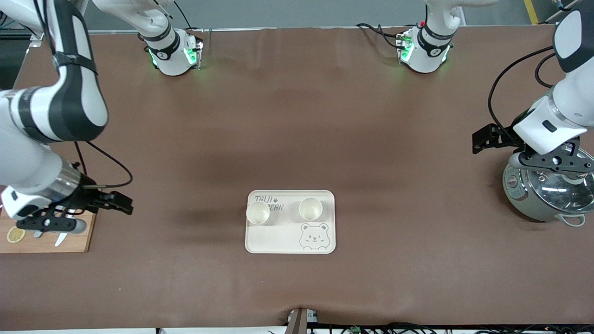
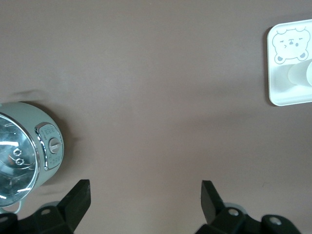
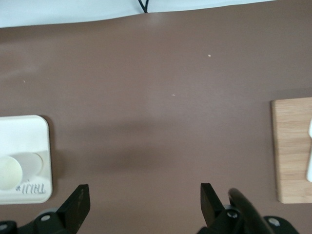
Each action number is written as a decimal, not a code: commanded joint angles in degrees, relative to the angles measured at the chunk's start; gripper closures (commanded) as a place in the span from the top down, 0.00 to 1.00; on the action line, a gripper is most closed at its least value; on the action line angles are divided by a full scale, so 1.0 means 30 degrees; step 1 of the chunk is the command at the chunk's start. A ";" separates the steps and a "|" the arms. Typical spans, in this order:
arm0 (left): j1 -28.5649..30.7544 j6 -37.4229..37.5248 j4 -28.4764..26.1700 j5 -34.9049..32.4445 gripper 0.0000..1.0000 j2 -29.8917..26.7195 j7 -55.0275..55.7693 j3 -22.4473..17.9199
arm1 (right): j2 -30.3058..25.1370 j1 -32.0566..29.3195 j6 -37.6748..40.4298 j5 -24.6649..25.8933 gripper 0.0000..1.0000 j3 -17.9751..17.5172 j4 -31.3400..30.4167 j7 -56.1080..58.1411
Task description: Place white IKEA cup upright on tray with both arms
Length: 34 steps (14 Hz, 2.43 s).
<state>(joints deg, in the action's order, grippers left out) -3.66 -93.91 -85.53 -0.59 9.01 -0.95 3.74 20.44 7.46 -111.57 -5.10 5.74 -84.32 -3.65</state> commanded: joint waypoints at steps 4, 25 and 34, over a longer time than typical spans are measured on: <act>0.0369 -0.0426 0.0180 -0.1151 1.00 0.0335 -0.0065 0.0013 | -0.3761 -0.2191 0.2232 0.0612 1.00 -0.0271 -0.2100 0.2887; 0.2099 -0.0426 0.1117 0.0607 1.00 0.1332 -0.0094 0.0101 | -0.5818 -0.2165 0.5666 0.1113 1.00 -0.0330 -0.2275 0.3180; 0.2216 -0.0426 0.1117 0.0607 1.00 0.1332 -0.0182 0.0101 | -0.5672 -0.2135 0.5959 0.1084 1.00 -0.0359 -0.1312 0.3209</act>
<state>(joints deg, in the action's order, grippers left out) 2.81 -95.49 -83.44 0.29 12.44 -1.13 4.07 4.37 1.27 -94.25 -2.26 5.09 -89.08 5.32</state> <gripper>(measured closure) 0.000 0.000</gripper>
